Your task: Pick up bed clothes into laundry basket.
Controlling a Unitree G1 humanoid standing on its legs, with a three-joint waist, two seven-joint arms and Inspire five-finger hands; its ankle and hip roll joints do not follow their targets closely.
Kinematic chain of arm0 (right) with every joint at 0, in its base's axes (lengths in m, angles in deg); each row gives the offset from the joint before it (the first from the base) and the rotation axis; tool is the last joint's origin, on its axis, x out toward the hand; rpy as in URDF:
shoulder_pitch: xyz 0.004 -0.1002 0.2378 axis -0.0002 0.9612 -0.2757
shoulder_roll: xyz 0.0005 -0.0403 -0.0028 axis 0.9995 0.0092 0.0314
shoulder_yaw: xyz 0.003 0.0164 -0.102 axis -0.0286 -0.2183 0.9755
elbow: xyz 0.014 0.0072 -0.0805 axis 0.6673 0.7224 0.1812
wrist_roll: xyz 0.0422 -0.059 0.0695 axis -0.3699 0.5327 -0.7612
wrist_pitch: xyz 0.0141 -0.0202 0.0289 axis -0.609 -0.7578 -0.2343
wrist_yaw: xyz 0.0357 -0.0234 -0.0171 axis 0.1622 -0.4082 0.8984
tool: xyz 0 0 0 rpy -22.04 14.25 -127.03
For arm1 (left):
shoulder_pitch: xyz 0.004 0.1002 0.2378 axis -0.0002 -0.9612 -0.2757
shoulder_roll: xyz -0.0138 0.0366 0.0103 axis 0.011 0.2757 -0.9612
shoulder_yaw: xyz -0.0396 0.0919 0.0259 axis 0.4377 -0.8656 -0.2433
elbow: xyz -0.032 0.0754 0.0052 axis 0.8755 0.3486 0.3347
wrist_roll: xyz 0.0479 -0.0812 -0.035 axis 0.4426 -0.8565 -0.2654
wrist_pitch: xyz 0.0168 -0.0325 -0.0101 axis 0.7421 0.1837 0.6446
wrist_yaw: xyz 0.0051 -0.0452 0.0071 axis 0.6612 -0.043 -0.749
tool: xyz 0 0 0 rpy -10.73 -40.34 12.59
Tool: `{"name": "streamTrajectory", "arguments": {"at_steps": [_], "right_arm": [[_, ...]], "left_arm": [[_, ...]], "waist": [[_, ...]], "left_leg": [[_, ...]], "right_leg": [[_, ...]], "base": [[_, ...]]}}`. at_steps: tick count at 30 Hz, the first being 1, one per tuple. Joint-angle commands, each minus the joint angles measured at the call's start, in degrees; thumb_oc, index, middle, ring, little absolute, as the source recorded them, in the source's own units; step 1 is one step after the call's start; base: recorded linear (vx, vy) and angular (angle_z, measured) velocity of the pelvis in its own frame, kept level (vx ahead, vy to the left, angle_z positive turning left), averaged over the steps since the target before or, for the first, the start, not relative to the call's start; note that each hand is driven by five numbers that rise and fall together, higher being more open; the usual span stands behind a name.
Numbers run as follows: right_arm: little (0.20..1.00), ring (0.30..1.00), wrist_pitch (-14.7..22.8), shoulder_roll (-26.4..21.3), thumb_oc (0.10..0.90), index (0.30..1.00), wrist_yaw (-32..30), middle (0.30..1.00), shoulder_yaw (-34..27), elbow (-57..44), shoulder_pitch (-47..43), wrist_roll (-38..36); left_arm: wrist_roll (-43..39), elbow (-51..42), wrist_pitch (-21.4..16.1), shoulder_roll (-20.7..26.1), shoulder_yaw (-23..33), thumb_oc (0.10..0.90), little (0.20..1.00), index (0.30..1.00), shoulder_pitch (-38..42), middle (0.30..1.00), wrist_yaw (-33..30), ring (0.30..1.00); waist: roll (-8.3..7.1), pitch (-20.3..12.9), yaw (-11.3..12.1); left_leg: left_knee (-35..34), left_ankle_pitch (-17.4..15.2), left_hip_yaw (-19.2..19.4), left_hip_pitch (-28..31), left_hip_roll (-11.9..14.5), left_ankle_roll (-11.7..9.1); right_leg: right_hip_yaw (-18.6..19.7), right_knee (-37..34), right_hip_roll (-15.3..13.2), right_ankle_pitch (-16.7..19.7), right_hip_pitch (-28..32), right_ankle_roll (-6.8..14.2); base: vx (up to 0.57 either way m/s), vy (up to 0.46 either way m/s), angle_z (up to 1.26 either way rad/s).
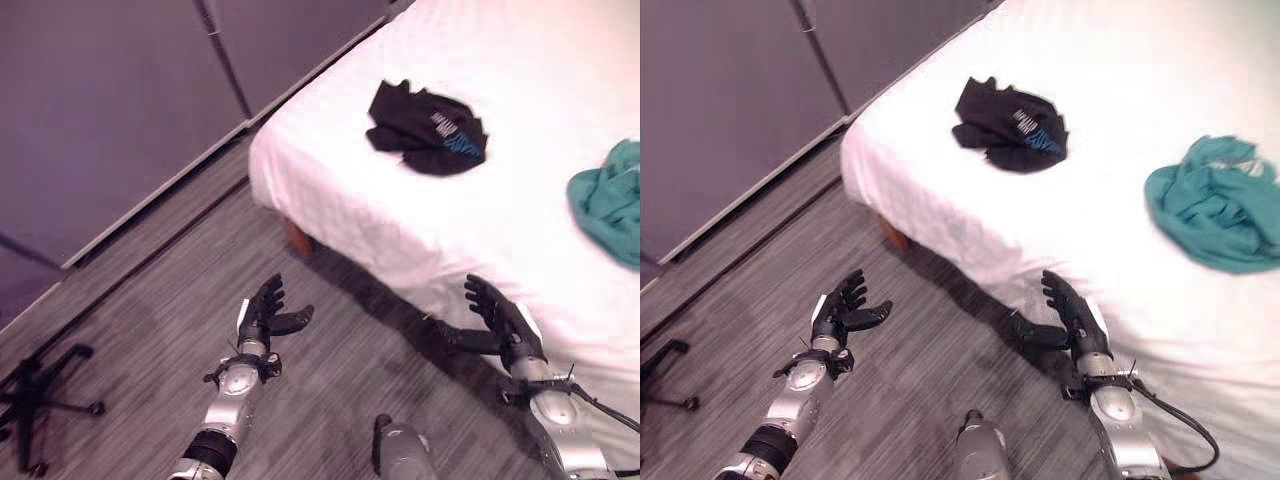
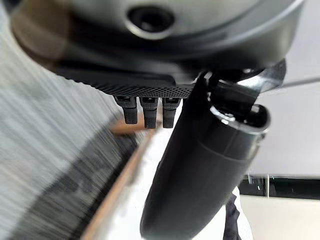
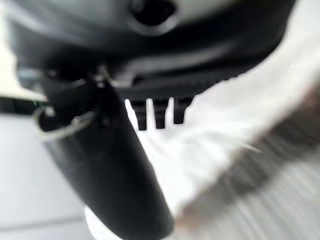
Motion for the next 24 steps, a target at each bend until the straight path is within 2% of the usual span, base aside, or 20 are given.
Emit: {"name": "streamTrajectory", "arguments": {"at_steps": [1, 2, 3, 4, 5, 6, 7, 8, 10, 11, 12, 13, 15, 16, 17, 18, 20, 22, 24], "right_arm": [[0.900, 0.900, 5.65, -5.13, 0.800, 0.900, -0.61, 0.900, 2.23, -8.30, 0.10, 0.32], [0.900, 0.900, 5.85, -5.45, 0.800, 0.900, -0.08, 0.900, 3.68, -7.73, -0.86, 1.23], [0.900, 0.900, 5.88, -5.46, 0.800, 0.900, -0.10, 0.900, 3.76, -7.67, -0.94, 1.23], [0.900, 0.900, 5.61, -5.94, 0.800, 0.900, 0.85, 0.900, 5.38, -7.25, -2.12, 2.66], [0.900, 0.900, 5.61, -5.94, 0.800, 0.900, 0.85, 0.900, 5.40, -7.24, -2.16, 2.66], [0.900, 0.900, 5.42, -6.02, 0.800, 0.900, 1.27, 0.900, 5.88, -7.20, -2.68, 3.45], [0.900, 0.900, 5.36, -5.71, 0.800, 0.900, 1.81, 0.900, 5.89, -7.26, -3.10, 3.61], [0.900, 0.900, 5.45, -4.34, 0.800, 0.900, 2.28, 0.900, 5.01, -6.59, -2.70, 3.29], [0.900, 0.900, 5.48, -2.87, 0.800, 0.900, 2.37, 0.900, 4.31, -5.28, -2.11, 3.10], [0.900, 0.900, 5.48, -2.84, 0.800, 0.900, 2.37, 0.900, 4.31, -5.28, -2.14, 3.11], [0.900, 0.900, 5.38, -1.30, 0.800, 0.900, 2.38, 0.900, 3.53, -5.06, -1.31, 3.05], [0.900, 0.900, 5.53, -0.44, 0.800, 0.900, 2.55, 0.900, 3.24, -5.55, -0.84, 2.61], [0.900, 0.900, 5.51, -0.02, 0.800, 0.900, 2.85, 0.900, 3.54, -5.39, -1.11, 2.58], [0.900, 0.900, 5.55, 1.15, 0.800, 0.900, 2.35, 0.900, 4.84, -5.38, -2.11, 3.04], [0.900, 0.900, 5.44, 1.75, 0.800, 0.900, 2.41, 0.900, 5.70, -5.55, -2.52, 3.07], [0.900, 0.900, 5.33, 2.18, 0.800, 0.900, 2.61, 0.900, 6.36, -5.60, -2.88, 2.83], [0.900, 0.900, 5.00, 2.60, 0.800, 0.900, 2.94, 0.900, 7.36, -5.10, -3.43, 3.05], [0.900, 0.900, 4.74, 3.13, 0.800, 0.900, 2.87, 0.900, 7.75, -4.50, -4.19, 3.39], [0.900, 0.900, 4.59, 3.66, 0.800, 0.900, 2.71, 0.900, 8.20, -4.33, -4.91, 3.60]], "left_arm": [[0.81, -2.71, -4.39, 2.83, 2.28, 0.800, 0.900, 0.900, 3.53, 0.900, 0.01, 0.900], [1.05, -2.38, -4.75, 3.55, 3.39, 0.800, 0.900, 0.900, 2.61, 0.900, -0.23, 0.900], [1.06, -2.38, -4.75, 3.55, 3.45, 0.800, 0.900, 0.900, 2.60, 0.900, -0.22, 0.900], [1.06, -2.75, -5.38, 4.34, 4.86, 0.800, 0.900, 0.900, 1.09, 0.900, -0.14, 0.900], [1.06, -2.74, -5.38, 4.35, 4.89, 0.800, 0.900, 0.900, 1.10, 0.900, -0.13, 0.900], [1.31, -2.63, -5.59, 5.04, 5.53, 0.800, 0.900, 0.900, 0.86, 0.900, 0.06, 0.900], [2.08, -2.68, -5.51, 6.02, 6.02, 0.800, 0.900, 0.900, 0.87, 0.900, 0.50, 0.900], [3.47, -2.99, -5.72, 7.53, 6.22, 0.800, 0.900, 0.900, 1.96, 0.900, 0.97, 0.900], [4.57, -3.32, -5.59, 8.87, 5.95, 0.800, 0.900, 0.900, 3.06, 0.900, 1.36, 0.900], [4.56, -3.31, -5.60, 8.90, 5.95, 0.800, 0.900, 0.900, 3.08, 0.900, 1.36, 0.900], [4.95, -4.26, -5.51, 9.70, 5.80, 0.800, 0.900, 0.900, 4.53, 0.900, 1.59, 0.900], [4.75, -4.85, -5.61, 9.98, 5.73, 0.800, 0.900, 0.900, 4.90, 0.900, 1.65, 0.900], [4.34, -5.09, -5.78, 10.17, 5.58, 0.800, 0.900, 0.900, 5.29, 0.900, 1.78, 0.900], [3.71, -5.86, -5.59, 10.91, 5.00, 0.800, 0.900, 0.900, 6.40, 0.900, 1.58, 0.900], [3.58, -6.18, -5.48, 10.98, 4.94, 0.800, 0.900, 0.900, 6.43, 0.900, 1.59, 0.900], [3.27, -6.73, -5.37, 10.83, 4.83, 0.800, 0.900, 0.900, 6.21, 0.900, 1.75, 0.900], [3.40, -8.43, -5.12, 11.07, 4.34, 0.800, 0.900, 0.900, 4.88, 0.900, 2.67, 0.900], [3.37, -10.57, -4.84, 11.22, 4.72, 0.800, 0.900, 0.900, 2.35, 0.900, 3.67, 0.900], [2.83, -11.60, -4.54, 10.60, 5.40, 0.800, 0.900, 0.900, -1.19, 0.900, 4.66, 0.900]], "waist": [[2.12, -5.20, -0.33], [3.26, -5.25, 0.77], [3.19, -5.35, 0.90], [4.31, -5.21, 2.15], [4.29, -5.31, 2.21], [4.51, -5.06, 2.38], [4.65, -5.06, 2.32], [4.85, -5.21, 1.18], [5.27, -5.04, 0.69], [5.24, -5.16, 0.85], [5.16, -5.11, -0.06], [5.27, -4.95, -0.37], [5.09, -5.10, -0.04], [5.31, -4.34, 1.09], [5.59, -3.93, 1.73], [5.80, -3.66, 2.12], [5.68, -3.70, 3.31], [4.87, -4.62, 5.52], [3.30, -5.69, 8.29]], "left_leg": [[-28.44, 2.09, -5.25, 9.04, 0.39, 1.70], [-36.56, 1.43, -8.67, 10.10, -0.51, 2.83], [-37.01, 1.70, -8.40, 10.26, -0.68, 2.92], [-44.41, -0.76, -15.52, 10.90, -2.47, 4.13], [-44.53, -0.62, -15.42, 10.81, -2.52, 4.17], [-46.13, -2.18, -18.21, 10.76, -3.62, 4.39], [-47.13, -4.15, -18.81, 10.71, -4.92, 5.00], [-50.62, -6.72, -13.85, 12.80, -5.28, 5.53], [-54.14, -7.65, -11.71, 13.95, -7.15, 6.83], [-54.20, -7.50, -11.55, 13.79, -7.18, 6.82], [-55.48, -9.54, -7.51, 13.28, -7.89, 7.56], [-55.48, -10.15, -5.65, 12.99, -8.11, 7.92], [-55.48, -9.69, -4.40, 12.43, -8.15, 7.84], [-55.48, -8.93, -2.24, 11.40, -6.99, 8.08], [-55.48, -8.40, -1.32, 11.39, -6.34, 8.16], [-55.48, -7.56, -0.48, 11.35, -5.67, 8.28], [-55.48, -7.27, 0.53, 11.54, -5.07, 8.46], [-55.48, -6.92, 1.09, 11.55, -4.86, 8.53], [-55.48, -5.78, 2.17, 11.25, -4.48, 7.96]], "right_leg": [[2.67, -11.72, 1.92, 9.72, 0.67, 4.93], [5.70, -11.51, 2.55, 9.34, 0.16, 5.75], [5.90, -11.54, 2.46, 9.46, 0.01, 5.79], [10.89, -10.94, 2.50, 9.39, -0.77, 7.29], [10.98, -10.99, 2.48, 9.53, -0.94, 7.31], [13.61, -11.56, 2.81, 9.58, -0.84, 7.78], [15.67, -12.29, 3.12, 10.24, -0.75, 8.29], [17.98, -13.59, 3.26, 11.22, -0.74, 9.24], [21.71, -15.13, 3.29, 13.70, -1.80, 10.70], [21.88, -15.21, 3.31, 13.92, -2.02, 10.68], [24.57, -15.77, 2.96, 16.22, -4.29, 12.85], [25.07, -16.00, 2.65, 17.22, -5.11, 14.07], [25.52, -15.36, 2.60, 18.94, -6.55, 14.64], [20.41, -9.97, 2.10, 17.71, -9.60, 14.93], [16.78, -6.75, 1.26, 16.13, -8.99, 14.88], [15.05, -2.84, 0.55, 14.90, -8.39, 14.57], [14.13, 1.17, -0.87, 13.52, -6.32, 13.93], [12.03, 1.32, -3.34, 13.79, -3.66, 13.72], [8.56, -3.03, -5.46, 14.92, 0.58, 14.36]], "base": [[0.41, 0.303, -1.35], [0.41, 0.304, -1.31], [0.34, 0.321, -1.97], [0.20, 0.188, -1.96], [0.31, 0.241, -2.05], [0.18, 0.092, -0.93], [0.30, 0.197, -1.05], [0.25, 0.254, -1.18], [0.13, 0.246, -1.29], [0.00, 0.246, -1.11], [-0.01, 0.254, -0.87], [-0.01, 0.251, -1.05], [-0.06, 0.066, -0.98], [-0.15, 0.061, -1.03], [-0.18, 0.071, -0.85], [-0.14, 0.061, -0.78], [-0.10, 0.000, -0.52], [-0.06, -0.097, -0.12], [-0.07, -0.213, -0.41]]}}
